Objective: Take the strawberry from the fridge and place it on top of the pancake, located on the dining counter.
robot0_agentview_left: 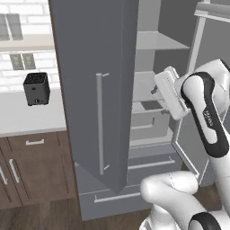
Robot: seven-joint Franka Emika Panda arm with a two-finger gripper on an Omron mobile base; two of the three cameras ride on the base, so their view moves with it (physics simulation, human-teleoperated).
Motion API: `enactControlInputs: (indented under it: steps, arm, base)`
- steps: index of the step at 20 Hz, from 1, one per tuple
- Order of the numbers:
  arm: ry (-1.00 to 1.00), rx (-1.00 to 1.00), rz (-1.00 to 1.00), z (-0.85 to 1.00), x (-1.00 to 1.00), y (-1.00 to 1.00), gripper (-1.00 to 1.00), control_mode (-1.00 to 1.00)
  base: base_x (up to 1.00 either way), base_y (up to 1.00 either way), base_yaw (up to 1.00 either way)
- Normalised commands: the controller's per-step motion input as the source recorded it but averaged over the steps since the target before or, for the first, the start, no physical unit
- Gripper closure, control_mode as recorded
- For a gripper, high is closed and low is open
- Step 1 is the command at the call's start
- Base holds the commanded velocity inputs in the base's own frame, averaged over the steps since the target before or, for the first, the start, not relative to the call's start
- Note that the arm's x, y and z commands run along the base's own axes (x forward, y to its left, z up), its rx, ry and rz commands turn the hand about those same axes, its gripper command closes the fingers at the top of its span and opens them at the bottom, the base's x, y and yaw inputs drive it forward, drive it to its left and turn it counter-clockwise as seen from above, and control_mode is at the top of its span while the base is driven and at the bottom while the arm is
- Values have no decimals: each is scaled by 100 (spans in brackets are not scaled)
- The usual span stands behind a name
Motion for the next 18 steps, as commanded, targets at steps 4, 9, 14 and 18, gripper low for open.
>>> enactControlInputs:
  steps: [4, 9, 14, 18]
  arm:
    - [21, 28, 18, -3, 70, -11, -100, -100]
    - [15, 14, 19, -22, 90, 0, -100, -100]
    - [2, 4, 23, -38, 43, 39, -100, -100]
    - [0, 3, 18, -26, 28, 42, -100, -100]
  base:
    - [0, 0, 0]
    - [0, 0, 0]
    - [0, 0, 0]
    - [0, 0, 0]
